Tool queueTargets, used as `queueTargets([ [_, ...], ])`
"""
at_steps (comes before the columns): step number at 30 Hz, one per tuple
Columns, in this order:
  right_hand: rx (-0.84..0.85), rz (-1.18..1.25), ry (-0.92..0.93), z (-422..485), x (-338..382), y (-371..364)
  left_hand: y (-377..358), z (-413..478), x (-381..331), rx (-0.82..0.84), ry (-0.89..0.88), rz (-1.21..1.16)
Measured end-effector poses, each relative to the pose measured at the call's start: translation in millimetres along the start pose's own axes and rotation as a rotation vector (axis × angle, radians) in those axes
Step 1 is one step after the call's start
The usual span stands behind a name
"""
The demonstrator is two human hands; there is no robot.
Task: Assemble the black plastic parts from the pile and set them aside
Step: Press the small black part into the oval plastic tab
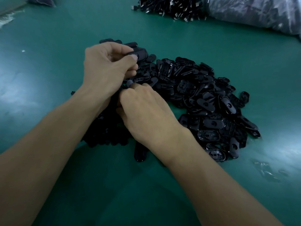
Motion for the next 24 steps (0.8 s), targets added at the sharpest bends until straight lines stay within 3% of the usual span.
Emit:
queueTargets([
  [9, -0.150, 0.077, -0.013, 0, -11, 3, -1, -3, 0, 0.037, 0.003, 0.008],
  [13, -0.225, 0.500, -0.171, -11, -40, 14, -4, -4, 1, 0.081, 0.018, 0.008],
  [17, -0.370, 0.614, -0.265, -27, -79, 15, -13, -12, 4, 0.182, 0.030, 0.074],
  [24, -0.455, 1.097, -0.343, -46, -106, -1, -28, -29, 2, 0.396, 0.016, 0.099],
])
Point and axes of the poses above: each hand's wrist, its own z-axis towards the middle knuckle, its own y-axis out of the back of the hand, x = y × z, the point moved 3 cm from there along z, towards the middle knuckle, and after that the axes turned 10 degrees about -z, right-handed, at the moved point
